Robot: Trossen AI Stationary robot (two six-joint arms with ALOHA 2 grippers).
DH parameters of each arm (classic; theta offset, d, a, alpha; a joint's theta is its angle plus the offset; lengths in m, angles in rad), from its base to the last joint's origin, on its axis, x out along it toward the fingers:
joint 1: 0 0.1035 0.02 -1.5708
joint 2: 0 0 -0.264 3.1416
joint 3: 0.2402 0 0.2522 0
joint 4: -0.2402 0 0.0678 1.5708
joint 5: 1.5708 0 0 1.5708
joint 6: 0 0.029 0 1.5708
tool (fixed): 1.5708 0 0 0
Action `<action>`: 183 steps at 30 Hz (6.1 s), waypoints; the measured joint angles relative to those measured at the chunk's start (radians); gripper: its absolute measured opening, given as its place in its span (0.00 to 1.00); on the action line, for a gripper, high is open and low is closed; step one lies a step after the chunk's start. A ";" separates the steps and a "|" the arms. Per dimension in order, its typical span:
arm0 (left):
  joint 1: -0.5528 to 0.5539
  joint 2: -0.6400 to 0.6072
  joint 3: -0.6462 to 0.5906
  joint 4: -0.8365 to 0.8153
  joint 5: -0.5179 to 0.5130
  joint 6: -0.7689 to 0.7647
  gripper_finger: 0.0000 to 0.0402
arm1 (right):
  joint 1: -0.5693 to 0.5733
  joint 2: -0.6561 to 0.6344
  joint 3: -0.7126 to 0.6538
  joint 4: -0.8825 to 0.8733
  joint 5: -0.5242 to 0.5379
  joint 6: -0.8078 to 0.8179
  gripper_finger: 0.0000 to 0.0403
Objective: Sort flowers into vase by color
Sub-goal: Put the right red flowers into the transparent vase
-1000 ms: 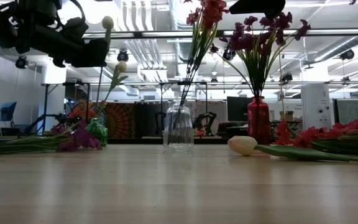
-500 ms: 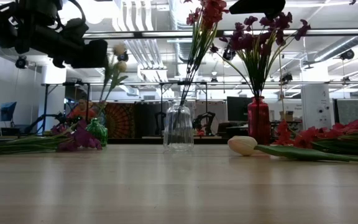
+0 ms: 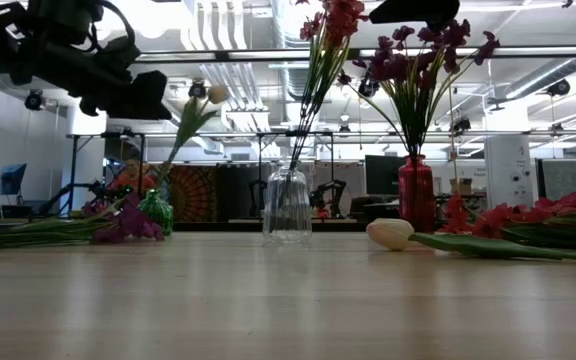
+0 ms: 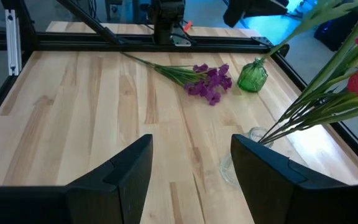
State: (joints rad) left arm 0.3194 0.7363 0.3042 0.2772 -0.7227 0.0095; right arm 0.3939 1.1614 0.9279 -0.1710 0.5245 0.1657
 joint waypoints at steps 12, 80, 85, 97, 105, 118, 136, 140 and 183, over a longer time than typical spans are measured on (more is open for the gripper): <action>-0.195 -0.160 0.000 -0.173 0.000 -0.123 0.37 | 0.000 -0.005 0.000 -0.118 -0.010 0.170 0.52; -0.766 0.228 0.381 -0.480 -0.002 -0.326 0.37 | 0.003 0.113 -0.188 -0.933 -0.523 1.270 0.52; -0.766 0.228 0.381 -0.480 -0.002 -0.326 0.37 | 0.003 0.110 -0.241 -0.895 -0.550 1.278 0.52; -0.766 0.228 0.381 -0.480 -0.002 -0.326 0.37 | 0.003 0.109 -0.301 -0.774 -0.543 1.262 0.27; -0.766 0.229 0.381 -0.480 -0.003 -0.326 0.37 | 0.003 0.109 -0.298 -0.773 -0.542 1.263 0.06; -0.766 0.229 0.381 -0.480 -0.003 -0.326 0.37 | 0.003 0.101 -0.165 -0.928 -0.548 1.250 0.04; -0.766 0.224 0.380 -0.480 -0.057 -0.310 0.37 | 0.082 -0.017 0.136 -1.135 -0.380 1.193 0.04; -0.766 0.222 0.380 -0.480 -0.057 -0.310 0.37 | 0.131 -0.036 0.211 -1.135 -0.322 1.177 0.04; -0.763 0.224 0.389 -0.411 -0.052 0.254 0.37 | 0.063 0.127 -0.156 0.955 -0.029 -0.449 0.04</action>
State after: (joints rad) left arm -0.4434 0.9604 0.6933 -0.1338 -0.7746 0.2638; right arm 0.4572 1.2886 0.7715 0.7841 0.4956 -0.2837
